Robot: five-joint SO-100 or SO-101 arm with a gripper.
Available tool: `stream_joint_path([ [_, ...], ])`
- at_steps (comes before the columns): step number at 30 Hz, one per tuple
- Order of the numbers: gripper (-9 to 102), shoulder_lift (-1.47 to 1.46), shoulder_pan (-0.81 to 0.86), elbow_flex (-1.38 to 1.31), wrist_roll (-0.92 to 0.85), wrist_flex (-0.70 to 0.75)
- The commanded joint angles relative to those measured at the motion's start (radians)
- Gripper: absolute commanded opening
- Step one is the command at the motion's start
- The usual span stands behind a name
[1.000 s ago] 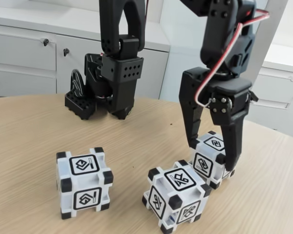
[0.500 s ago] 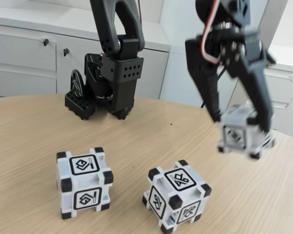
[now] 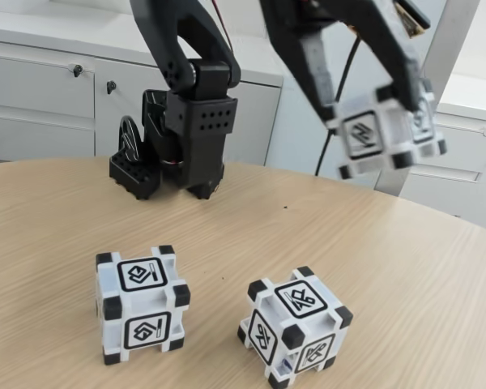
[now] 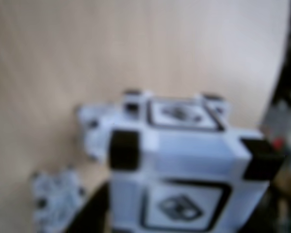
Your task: Stack cubes from left to right.
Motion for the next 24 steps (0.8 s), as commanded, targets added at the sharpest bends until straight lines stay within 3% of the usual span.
stream_joint_path([
  [1, 13, 0.02, 0.12, -0.012, -0.005, 0.002],
  [13, 12, -0.133, 0.512, -0.009, -0.025, 0.0],
  [24, 14, -0.209, 0.647, -0.011, -0.051, 0.0],
])
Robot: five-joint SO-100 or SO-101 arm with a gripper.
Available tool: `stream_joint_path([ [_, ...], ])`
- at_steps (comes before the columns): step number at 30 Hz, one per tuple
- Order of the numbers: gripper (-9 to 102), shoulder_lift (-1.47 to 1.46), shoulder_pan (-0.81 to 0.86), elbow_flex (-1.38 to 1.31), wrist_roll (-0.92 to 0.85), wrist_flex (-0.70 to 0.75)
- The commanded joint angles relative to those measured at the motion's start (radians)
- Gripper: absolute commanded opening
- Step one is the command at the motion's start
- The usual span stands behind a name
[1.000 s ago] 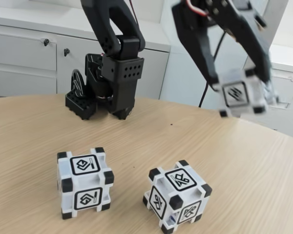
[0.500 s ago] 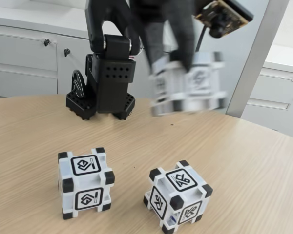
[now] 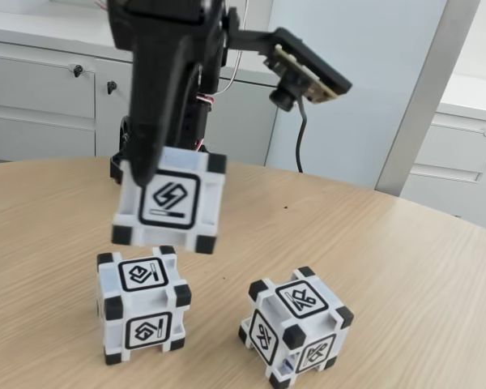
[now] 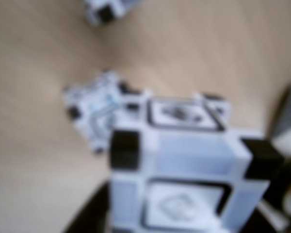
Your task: Stack cubes from left to right.
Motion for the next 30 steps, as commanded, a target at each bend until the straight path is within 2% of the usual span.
stream_joint_path([
  [1, 14, -0.005, 0.025, -0.009, -0.017, -0.002],
  [30, 14, -0.179, 0.063, -0.008, -0.092, 0.005],
])
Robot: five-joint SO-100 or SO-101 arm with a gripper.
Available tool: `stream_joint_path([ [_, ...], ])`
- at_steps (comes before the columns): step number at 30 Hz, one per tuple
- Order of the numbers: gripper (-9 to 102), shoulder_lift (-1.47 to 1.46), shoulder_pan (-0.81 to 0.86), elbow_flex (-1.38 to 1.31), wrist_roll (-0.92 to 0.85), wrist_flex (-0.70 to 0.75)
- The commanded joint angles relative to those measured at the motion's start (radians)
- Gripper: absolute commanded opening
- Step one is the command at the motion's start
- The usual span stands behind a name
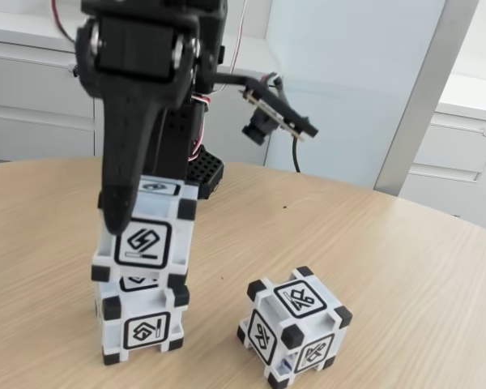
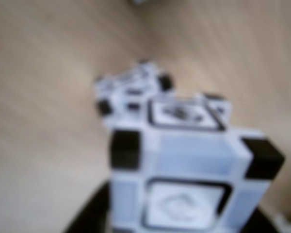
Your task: Stack cubes from left to right.
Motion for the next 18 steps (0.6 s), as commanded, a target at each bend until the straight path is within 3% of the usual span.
stream_joint_path([
  [1, 14, -0.008, 0.009, -0.008, -0.009, -0.012],
  [12, 14, -0.04, 0.009, 0.029, -0.044, 0.002],
  [18, 24, -0.038, 0.009, 0.029, -0.058, 0.002],
])
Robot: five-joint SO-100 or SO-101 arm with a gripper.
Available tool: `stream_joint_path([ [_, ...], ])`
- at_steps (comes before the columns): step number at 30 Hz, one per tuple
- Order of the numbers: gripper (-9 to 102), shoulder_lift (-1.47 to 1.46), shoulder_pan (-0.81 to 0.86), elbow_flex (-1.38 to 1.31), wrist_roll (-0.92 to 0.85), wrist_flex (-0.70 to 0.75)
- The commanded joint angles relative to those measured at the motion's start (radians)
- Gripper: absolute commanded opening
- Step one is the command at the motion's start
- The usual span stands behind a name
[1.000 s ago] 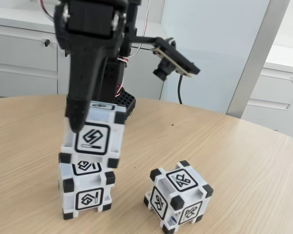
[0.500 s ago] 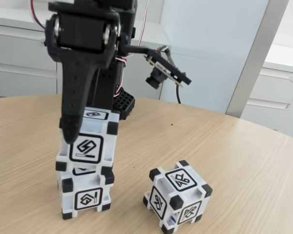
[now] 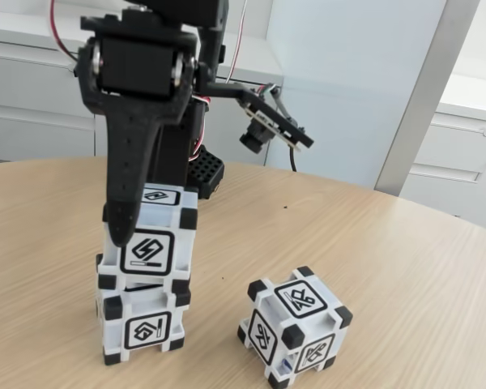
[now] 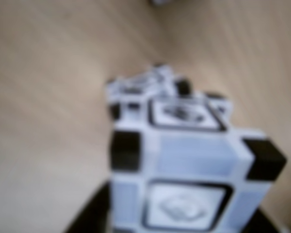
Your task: Stack cubes from left to right.
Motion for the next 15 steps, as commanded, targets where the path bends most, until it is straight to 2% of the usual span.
stream_joint_path([
  [1, 25, -0.002, 0.003, 0.002, -0.011, 0.0],
  [15, 42, 0.078, -0.008, 0.002, -0.04, 0.003],
])
